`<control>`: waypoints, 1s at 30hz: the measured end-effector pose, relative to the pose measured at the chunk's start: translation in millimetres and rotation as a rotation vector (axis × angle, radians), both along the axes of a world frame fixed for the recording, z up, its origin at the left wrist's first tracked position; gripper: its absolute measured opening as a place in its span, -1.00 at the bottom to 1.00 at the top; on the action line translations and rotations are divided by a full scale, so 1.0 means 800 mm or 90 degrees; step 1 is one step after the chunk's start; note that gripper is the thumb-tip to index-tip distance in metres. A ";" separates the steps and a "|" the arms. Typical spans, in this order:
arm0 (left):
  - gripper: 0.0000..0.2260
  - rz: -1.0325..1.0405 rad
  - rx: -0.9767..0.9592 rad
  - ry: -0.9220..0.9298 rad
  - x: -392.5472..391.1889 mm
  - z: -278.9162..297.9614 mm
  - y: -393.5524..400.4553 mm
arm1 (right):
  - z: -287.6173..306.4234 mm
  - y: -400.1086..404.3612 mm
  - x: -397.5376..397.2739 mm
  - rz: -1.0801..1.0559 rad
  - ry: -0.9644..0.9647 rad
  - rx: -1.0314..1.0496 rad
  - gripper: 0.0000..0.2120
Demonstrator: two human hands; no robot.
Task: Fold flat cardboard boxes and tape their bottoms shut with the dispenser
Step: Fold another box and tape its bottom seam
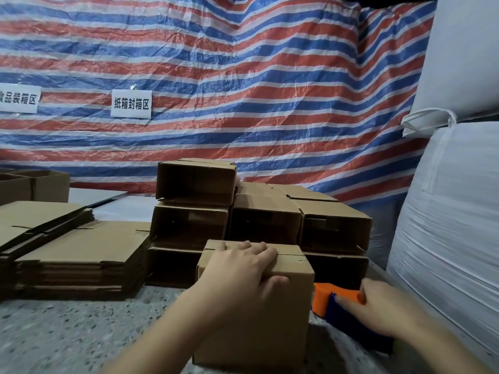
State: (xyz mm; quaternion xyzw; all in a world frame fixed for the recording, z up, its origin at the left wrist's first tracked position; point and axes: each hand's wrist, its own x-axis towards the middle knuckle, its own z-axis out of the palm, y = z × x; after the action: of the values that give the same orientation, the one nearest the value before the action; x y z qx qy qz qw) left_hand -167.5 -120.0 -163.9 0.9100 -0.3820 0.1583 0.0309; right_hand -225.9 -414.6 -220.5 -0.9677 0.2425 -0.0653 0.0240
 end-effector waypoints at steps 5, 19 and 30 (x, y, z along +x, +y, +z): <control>-0.45 -0.005 -0.017 -0.010 0.000 -0.002 -0.001 | -0.025 0.002 -0.004 0.023 0.020 -0.021 -0.53; -0.39 -0.001 0.017 0.005 0.001 0.004 -0.001 | 0.043 0.020 -0.001 0.057 -0.293 0.252 -0.39; -0.33 -0.010 -0.008 -0.011 0.010 0.003 0.003 | 0.217 0.109 0.038 0.339 -0.229 0.727 -0.36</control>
State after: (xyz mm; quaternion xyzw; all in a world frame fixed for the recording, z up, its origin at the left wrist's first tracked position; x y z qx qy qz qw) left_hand -159.5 -117.8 -161.4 0.9052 -0.3888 0.1681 0.0345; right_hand -195.4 -327.4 -46.6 -0.8039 -0.0166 -0.0788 0.5893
